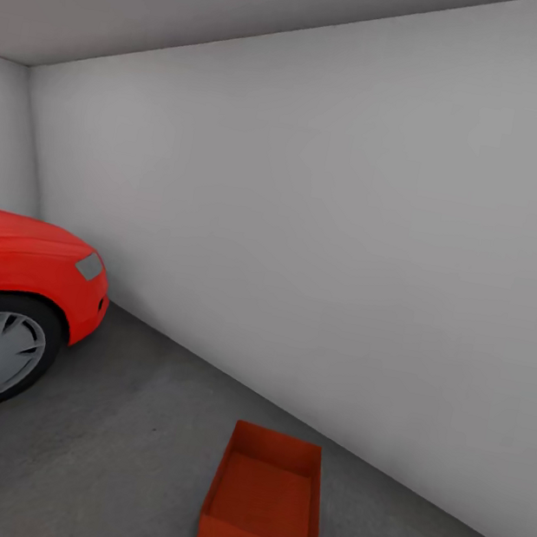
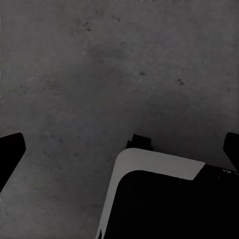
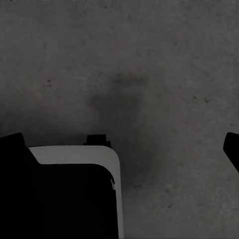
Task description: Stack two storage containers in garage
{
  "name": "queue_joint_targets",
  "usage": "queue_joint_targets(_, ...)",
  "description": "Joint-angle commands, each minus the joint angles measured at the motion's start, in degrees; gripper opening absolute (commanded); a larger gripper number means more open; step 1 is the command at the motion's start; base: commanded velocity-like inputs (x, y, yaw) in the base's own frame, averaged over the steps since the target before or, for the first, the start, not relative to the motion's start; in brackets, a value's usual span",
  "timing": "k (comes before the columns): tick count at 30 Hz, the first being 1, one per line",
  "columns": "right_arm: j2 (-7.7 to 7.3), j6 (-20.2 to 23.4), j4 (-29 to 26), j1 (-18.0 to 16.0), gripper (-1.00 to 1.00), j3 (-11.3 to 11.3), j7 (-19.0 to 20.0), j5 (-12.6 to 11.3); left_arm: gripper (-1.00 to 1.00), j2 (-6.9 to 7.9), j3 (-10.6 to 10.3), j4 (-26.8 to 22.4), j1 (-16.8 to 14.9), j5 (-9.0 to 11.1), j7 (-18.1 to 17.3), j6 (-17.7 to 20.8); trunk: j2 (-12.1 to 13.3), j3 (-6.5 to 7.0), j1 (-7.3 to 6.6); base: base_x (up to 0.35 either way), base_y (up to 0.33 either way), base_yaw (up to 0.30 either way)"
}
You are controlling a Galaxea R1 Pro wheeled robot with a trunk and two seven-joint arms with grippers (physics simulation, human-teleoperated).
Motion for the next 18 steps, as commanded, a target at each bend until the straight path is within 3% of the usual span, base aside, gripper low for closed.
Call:
queue_joint_targets(1,-0.01,-0.2,0.2,-0.1,1.0,0.5,0.0,-0.6,1.0,0.04,-0.5,0.0,0.0,0.4,0.2,-0.1,-0.1,-0.09,0.01,0.0,0.0,0.0)
queue_joint_targets(18,0.02,0.5,0.1,-0.1,1.0,0.6,-0.1,-0.5,1.0,0.13,-0.4,0.0,0.0,0.5,0.2,-0.1,-0.1,-0.09,0.01,0.0,0.0,0.0)
